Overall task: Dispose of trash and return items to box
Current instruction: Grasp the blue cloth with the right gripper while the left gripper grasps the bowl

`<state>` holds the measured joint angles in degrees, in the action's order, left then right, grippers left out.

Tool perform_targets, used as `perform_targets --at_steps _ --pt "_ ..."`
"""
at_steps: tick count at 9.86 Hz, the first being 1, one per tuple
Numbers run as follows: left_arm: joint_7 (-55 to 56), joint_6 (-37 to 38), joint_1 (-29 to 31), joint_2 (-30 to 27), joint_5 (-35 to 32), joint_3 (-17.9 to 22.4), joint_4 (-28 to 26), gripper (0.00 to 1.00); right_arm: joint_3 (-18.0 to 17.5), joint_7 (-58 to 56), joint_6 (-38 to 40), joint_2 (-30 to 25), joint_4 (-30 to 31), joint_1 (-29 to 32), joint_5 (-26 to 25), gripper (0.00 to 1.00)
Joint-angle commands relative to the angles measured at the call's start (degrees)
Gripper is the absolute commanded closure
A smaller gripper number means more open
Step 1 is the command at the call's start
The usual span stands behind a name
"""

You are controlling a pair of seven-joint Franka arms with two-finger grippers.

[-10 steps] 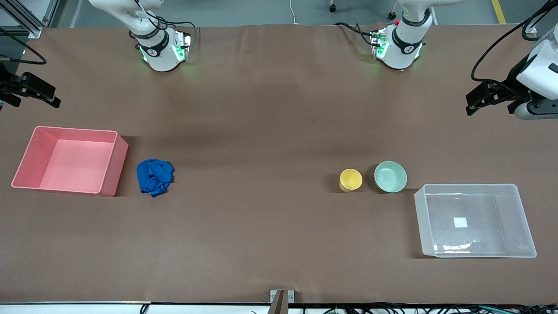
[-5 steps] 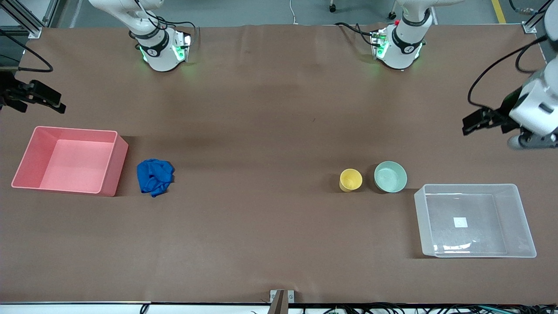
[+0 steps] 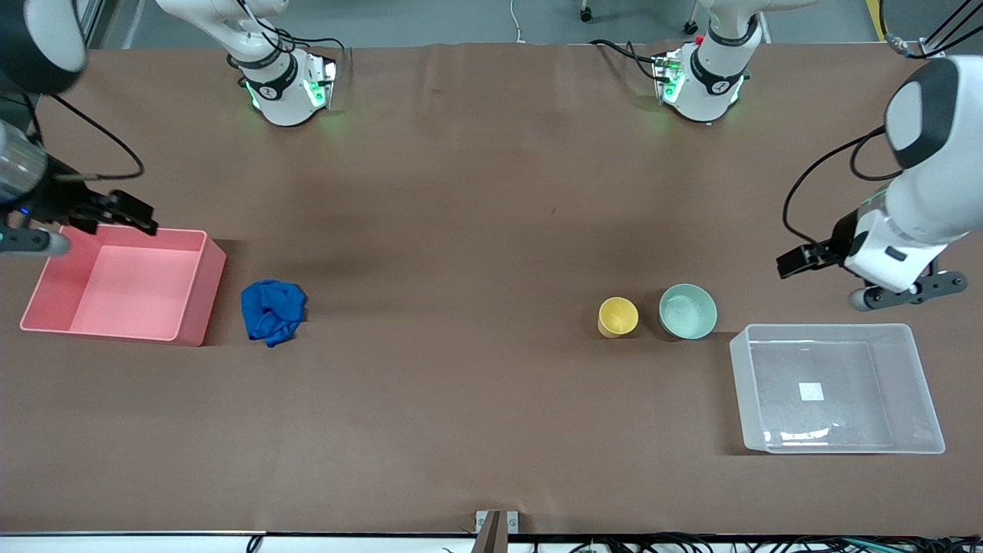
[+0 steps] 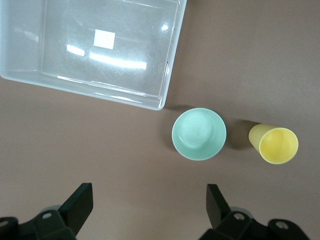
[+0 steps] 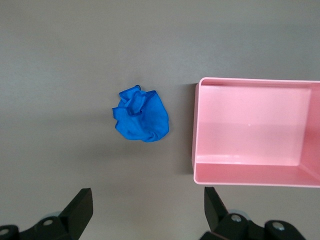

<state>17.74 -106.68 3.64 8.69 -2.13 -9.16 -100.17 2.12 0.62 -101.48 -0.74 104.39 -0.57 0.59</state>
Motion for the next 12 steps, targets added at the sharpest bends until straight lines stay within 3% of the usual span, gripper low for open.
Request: perform_targets --at_steps 1,5,9,12 --pt "3.2 -10.5 0.0 -0.7 -1.0 -0.3 -10.3 0.0 0.2 0.7 -8.4 1.2 7.6 -1.0 0.4 0.02" --pt "8.8 -23.5 -0.3 0.4 -1.0 -0.5 -18.9 0.0 0.2 0.9 -22.1 12.8 11.4 -3.1 0.4 0.02" --pt "12.8 -31.3 -1.3 4.0 -1.0 -0.6 -22.0 0.0 0.1 0.9 -33.8 25.1 11.3 -4.9 0.4 0.01" --pt "14.7 -40.2 -1.6 7.4 -1.0 -0.6 -26.1 0.0 0.1 0.9 -39.5 30.4 11.4 -5.8 0.4 0.01"
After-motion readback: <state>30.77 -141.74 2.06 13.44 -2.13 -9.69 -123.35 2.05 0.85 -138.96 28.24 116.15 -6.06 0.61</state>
